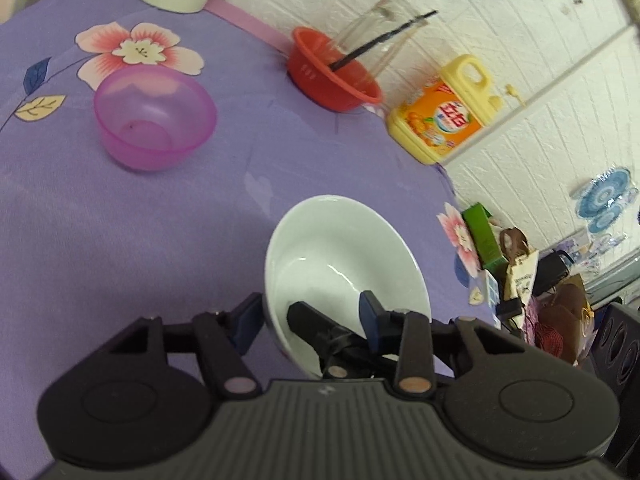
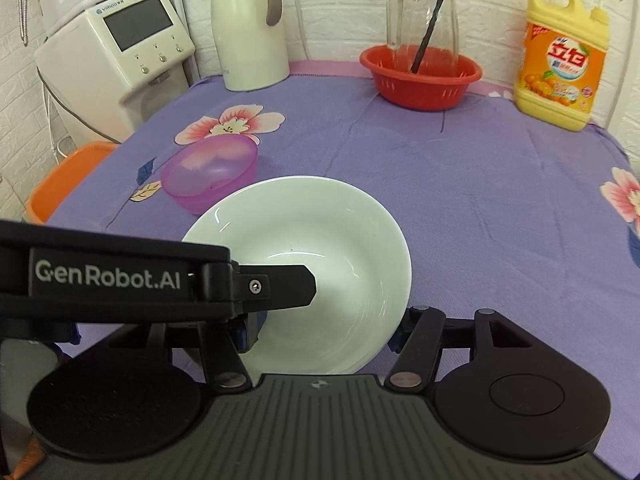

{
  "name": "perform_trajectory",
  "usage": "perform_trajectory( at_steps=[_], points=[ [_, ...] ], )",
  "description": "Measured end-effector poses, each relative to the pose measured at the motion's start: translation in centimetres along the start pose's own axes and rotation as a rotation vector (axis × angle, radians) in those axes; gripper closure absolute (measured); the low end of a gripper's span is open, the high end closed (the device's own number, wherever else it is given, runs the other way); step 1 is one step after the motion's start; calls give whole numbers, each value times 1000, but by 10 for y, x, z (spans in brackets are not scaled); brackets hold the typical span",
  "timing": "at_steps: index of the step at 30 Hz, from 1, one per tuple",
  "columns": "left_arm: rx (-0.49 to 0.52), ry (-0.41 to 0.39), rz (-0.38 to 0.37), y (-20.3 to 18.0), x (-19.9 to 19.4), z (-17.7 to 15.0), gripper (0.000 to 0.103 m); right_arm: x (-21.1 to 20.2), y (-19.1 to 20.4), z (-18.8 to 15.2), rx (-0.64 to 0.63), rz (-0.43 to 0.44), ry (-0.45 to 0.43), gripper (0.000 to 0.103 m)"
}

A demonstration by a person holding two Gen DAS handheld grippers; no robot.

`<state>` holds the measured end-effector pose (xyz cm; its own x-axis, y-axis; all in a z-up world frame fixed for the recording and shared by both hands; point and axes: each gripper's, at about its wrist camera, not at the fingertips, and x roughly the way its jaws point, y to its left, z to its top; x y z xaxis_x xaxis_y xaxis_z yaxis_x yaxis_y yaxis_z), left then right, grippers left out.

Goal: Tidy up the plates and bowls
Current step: 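Close the left tool on the white red-patterned bowl's rim, then lower the white bowl into the steel bowl and open the left tool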

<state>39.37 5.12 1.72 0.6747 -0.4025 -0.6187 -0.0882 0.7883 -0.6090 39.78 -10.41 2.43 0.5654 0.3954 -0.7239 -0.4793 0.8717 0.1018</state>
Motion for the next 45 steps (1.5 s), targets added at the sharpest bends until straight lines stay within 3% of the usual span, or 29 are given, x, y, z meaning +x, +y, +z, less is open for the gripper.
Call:
perform_trajectory(
  at_steps=[10, 18, 32, 35, 37, 39, 41, 45],
  points=[
    [104, 78, -97, -56, -22, -88, 65, -87, -7, -69, -52, -138, -43, 0],
    [199, 171, -106, -83, -21, -152, 65, -127, -36, -132, 61, -155, -25, 0],
    [270, 185, -72, -82, -17, -173, 58, -125, -43, -165, 123, -84, -27, 0],
    [274, 186, -74, -82, -17, -173, 50, -128, -44, -168, 125, -81, -36, 0],
    [277, 194, -70, -83, -17, -171, 31, -130, -45, -169, 132, -77, -42, 0],
    [272, 205, -84, -86, -20, -171, 18, -133, -47, -170, 136, -72, -54, 0],
    [307, 167, -64, -92, -28, -171, 8, -137, -49, -171, 141, -76, -69, 0],
    [338, 143, -53, -95, -37, -168, 7, -144, -52, -170, 158, -88, -97, 0]
  ],
)
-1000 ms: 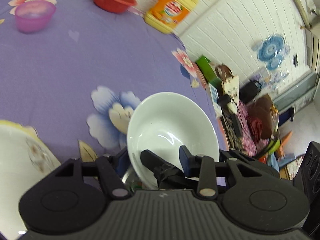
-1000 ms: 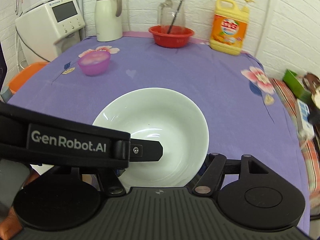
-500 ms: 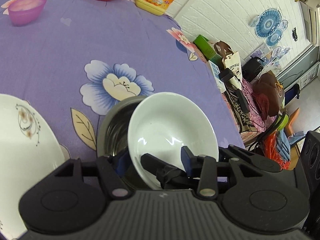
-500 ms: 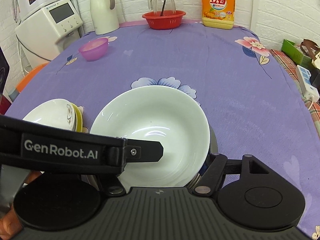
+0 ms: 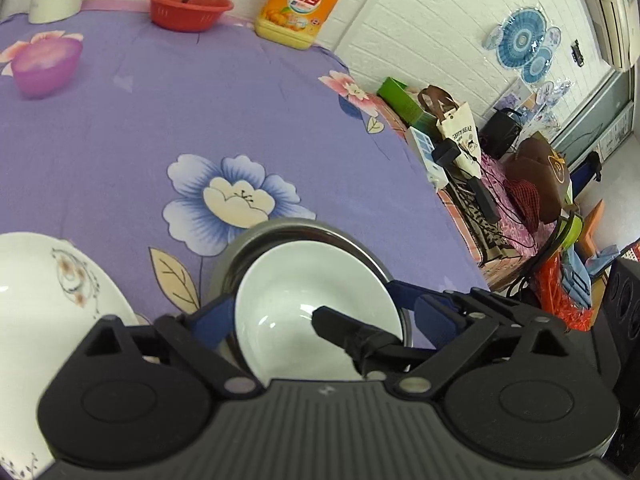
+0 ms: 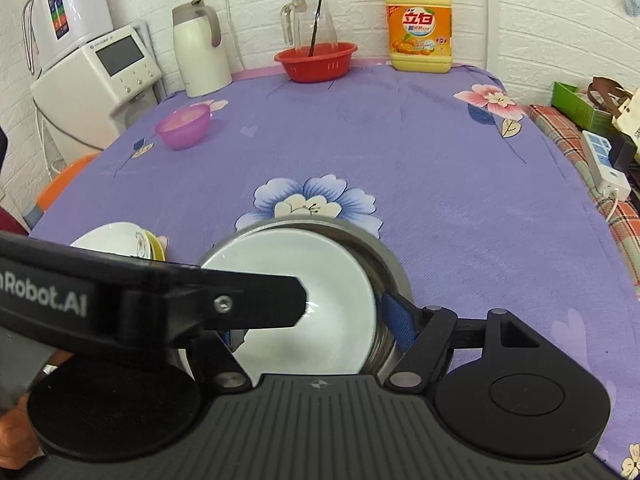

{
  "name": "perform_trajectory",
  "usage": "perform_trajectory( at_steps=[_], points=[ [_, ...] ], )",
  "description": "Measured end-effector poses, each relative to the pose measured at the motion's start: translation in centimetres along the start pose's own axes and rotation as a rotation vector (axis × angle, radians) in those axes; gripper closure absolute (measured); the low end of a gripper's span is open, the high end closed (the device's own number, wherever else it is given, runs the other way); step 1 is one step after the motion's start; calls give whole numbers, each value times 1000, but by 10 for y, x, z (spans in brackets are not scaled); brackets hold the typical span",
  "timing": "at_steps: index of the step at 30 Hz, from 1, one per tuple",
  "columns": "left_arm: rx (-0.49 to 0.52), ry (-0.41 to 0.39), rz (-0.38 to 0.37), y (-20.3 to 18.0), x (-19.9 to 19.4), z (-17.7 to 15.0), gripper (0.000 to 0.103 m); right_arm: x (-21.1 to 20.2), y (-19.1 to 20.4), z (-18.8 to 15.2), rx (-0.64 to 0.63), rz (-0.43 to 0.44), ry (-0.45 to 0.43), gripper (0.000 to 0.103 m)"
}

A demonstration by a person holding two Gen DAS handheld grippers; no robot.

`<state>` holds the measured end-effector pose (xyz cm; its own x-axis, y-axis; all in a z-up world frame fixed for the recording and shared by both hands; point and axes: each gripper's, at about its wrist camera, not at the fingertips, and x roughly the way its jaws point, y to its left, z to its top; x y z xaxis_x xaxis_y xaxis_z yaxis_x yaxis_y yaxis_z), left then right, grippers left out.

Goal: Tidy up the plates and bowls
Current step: 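Lower the white bowl into the steel bowl and open the left tool, then move the open left tool to the pink plastic bowl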

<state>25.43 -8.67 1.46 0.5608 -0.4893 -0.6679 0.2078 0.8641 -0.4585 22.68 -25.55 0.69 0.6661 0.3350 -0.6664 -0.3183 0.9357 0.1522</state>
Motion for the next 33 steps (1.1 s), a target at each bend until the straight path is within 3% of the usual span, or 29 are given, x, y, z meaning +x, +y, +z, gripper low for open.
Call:
perform_trajectory(
  at_steps=[5, 11, 19, 26, 33],
  points=[
    [-23, -46, 12, 13, -12, 9, 7, -4, -1, 1, 7, -11, -21, 0],
    [-38, -100, 92, 49, -31, 24, 7, -3, -3, 4, 17, -18, -23, 0],
    [-134, -178, 267, 141, -76, 43, 7, 10, 5, 19, 25, -5, -13, 0],
    [-258, -251, 349, 214, -113, 59, 7, 37, 25, 51, 57, 55, 22, 0],
    [-353, -287, 343, 259, -104, 101, 7, 90, 68, 107, 3, 109, 54, 0]
  ],
)
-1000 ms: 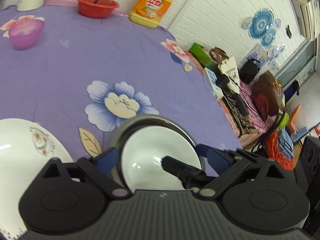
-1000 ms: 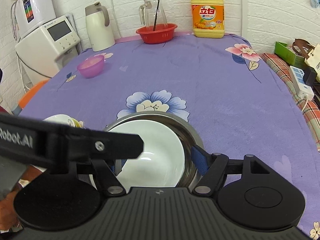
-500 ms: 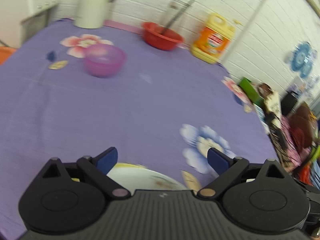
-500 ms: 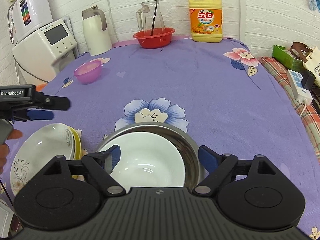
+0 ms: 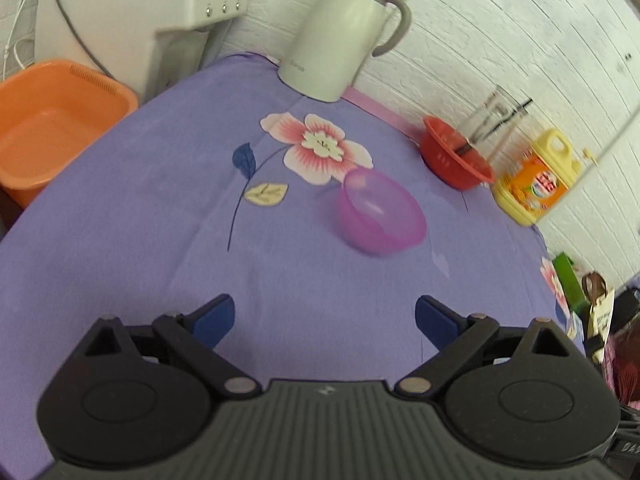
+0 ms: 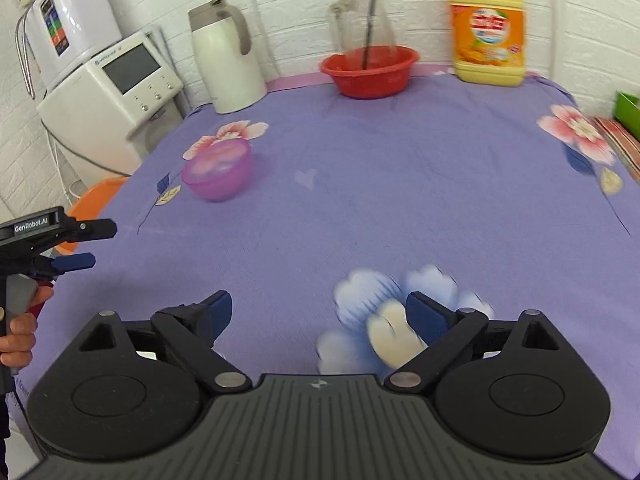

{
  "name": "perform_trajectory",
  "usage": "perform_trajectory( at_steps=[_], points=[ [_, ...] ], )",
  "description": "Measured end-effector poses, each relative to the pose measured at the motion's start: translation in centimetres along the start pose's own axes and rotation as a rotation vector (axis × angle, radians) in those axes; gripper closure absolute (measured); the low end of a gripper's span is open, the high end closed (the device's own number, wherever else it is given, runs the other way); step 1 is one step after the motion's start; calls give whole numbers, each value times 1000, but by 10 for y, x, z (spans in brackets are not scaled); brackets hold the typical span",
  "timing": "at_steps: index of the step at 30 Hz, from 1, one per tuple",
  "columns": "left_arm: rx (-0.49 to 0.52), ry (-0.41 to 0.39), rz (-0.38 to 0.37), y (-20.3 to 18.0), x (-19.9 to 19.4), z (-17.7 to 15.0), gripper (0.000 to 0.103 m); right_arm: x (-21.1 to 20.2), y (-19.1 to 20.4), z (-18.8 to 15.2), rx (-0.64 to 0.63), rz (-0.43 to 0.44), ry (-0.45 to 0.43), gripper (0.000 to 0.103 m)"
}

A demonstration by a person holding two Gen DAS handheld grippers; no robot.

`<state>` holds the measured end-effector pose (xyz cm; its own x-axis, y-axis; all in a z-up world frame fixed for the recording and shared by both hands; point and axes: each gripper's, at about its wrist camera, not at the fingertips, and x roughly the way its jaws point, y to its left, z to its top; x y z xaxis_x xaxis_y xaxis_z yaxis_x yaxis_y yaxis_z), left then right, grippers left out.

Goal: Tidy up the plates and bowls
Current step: 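Move the open left tool to the pink plastic bowl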

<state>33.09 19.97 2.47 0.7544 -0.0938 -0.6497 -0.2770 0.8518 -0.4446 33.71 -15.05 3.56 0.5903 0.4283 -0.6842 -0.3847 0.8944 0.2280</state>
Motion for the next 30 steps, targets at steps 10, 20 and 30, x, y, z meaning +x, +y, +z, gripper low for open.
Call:
perform_trajectory(
  at_steps=[10, 20, 30],
  points=[
    [59, 33, 26, -22, 80, 54, 7, 111, 49, 83, -74, 49, 55, 0],
    [89, 25, -39, -14, 115, 83, 7, 139, 69, 85, -191, 62, 49, 0],
    [286, 39, -18, -38, 156, 82, 6, 187, 90, 86, -307, 17, 87, 0]
  ],
)
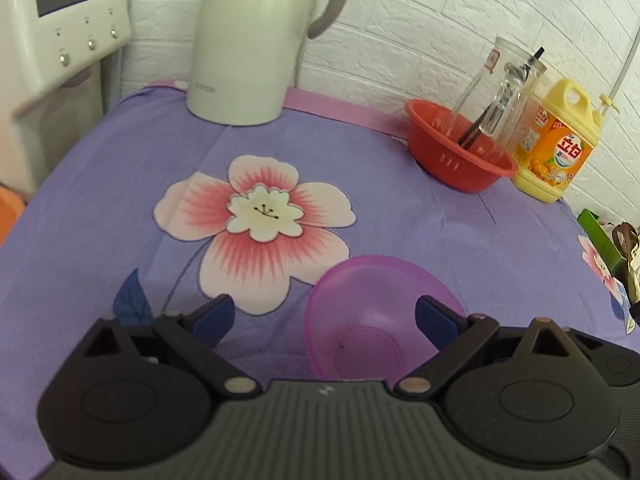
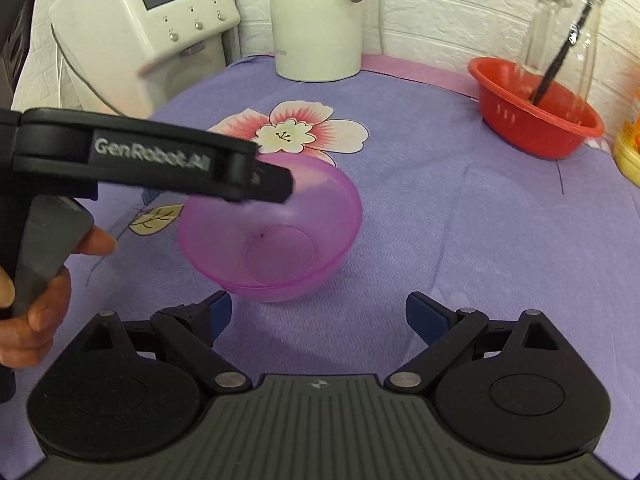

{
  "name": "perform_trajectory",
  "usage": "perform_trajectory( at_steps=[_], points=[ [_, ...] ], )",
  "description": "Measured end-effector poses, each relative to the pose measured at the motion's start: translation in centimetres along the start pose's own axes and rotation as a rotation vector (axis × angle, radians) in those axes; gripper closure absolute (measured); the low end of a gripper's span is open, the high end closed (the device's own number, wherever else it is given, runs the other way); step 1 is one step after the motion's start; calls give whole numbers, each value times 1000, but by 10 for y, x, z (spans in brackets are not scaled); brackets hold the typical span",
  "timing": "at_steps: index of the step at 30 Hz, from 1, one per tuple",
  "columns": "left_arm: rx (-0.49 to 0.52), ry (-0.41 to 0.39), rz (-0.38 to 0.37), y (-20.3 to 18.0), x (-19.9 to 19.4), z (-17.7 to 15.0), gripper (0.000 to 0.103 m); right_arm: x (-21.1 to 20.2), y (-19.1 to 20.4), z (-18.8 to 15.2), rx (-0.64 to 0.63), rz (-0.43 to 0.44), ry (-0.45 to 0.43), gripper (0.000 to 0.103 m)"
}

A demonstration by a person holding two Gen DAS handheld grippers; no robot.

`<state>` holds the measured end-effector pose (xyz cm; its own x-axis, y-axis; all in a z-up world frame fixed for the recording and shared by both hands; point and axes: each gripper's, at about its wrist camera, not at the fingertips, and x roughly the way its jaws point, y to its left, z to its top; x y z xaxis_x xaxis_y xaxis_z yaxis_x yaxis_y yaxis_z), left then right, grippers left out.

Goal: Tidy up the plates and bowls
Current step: 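Move the open left tool to the pink plastic bowl, then close the left tool on the pink bowl's rim and lift it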

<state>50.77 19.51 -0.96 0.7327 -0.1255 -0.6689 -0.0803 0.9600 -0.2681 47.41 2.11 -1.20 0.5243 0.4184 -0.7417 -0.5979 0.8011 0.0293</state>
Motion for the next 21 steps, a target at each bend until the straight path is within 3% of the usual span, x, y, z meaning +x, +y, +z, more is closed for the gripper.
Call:
perform_trajectory(
  at_steps=[7, 13, 18, 21],
  points=[
    [27, 15, -6, -2, 15, -7, 6, 11, 1, -1, -33, 5, -21, 0],
    [44, -1, -8, -3, 13, -11, 6, 10, -3, -17, -46, 16, -122, 0],
    [39, -9, -8, -2, 11, -11, 6, 10, -2, -8, -40, 13, -85, 0],
    [34, -6, -14, -3, 12, -11, 6, 9, -1, -5, -40, 11, -110, 0]
  ],
)
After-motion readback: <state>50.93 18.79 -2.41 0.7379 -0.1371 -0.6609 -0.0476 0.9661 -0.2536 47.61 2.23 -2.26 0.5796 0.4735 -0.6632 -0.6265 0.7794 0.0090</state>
